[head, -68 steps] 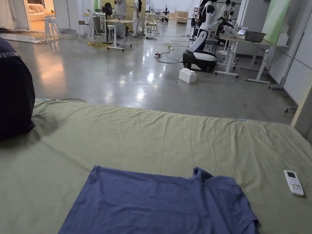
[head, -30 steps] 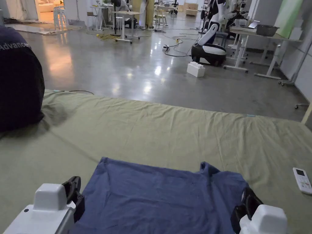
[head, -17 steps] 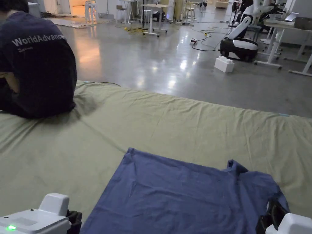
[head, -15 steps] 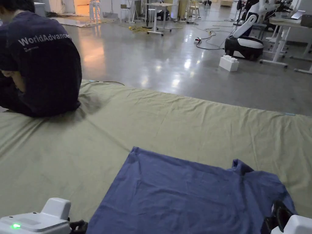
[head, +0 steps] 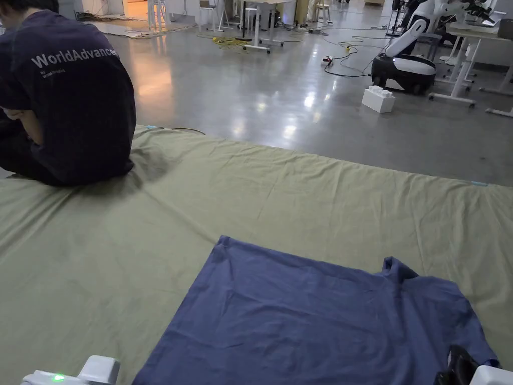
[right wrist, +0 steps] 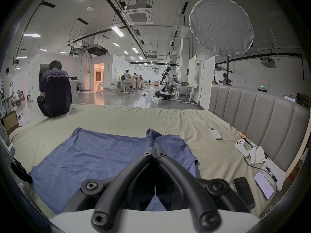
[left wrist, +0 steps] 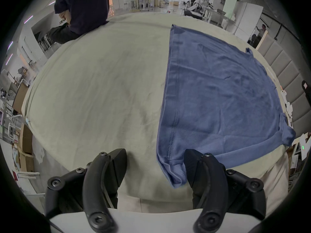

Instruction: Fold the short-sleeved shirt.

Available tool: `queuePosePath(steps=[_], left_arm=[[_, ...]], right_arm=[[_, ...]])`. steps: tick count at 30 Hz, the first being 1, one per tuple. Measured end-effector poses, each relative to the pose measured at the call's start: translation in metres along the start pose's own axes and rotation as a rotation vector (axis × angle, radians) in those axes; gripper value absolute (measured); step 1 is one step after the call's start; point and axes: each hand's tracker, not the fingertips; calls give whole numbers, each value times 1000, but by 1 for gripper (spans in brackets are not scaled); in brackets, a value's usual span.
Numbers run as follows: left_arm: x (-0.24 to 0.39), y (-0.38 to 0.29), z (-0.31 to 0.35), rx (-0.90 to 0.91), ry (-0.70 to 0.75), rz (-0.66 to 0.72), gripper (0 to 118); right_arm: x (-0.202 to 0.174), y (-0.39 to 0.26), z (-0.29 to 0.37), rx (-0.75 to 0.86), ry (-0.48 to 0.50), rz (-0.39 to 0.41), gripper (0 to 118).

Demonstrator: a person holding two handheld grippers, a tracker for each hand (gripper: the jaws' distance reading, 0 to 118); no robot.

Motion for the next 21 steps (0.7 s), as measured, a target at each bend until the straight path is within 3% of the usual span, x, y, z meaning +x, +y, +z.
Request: queuePosePath(steps=[2, 4, 10, 17, 21], left_arm=[[5, 2, 7, 12, 3, 2, 68], [8, 5, 8, 20, -13, -18, 49], [14, 12, 1, 3, -46, -8, 10], [7, 12, 13, 19, -80, 18, 6], [8, 9, 22, 46, -80, -1, 6]], right_arm=[[3, -2, 1, -7, -8, 3, 0], [5, -4, 2, -16, -12, -1, 0], [11, -14, 5, -50, -13, -15, 0], [40, -18, 21, -126, -36, -37, 0], [71, -27, 30, -316, -46, -20, 1]])
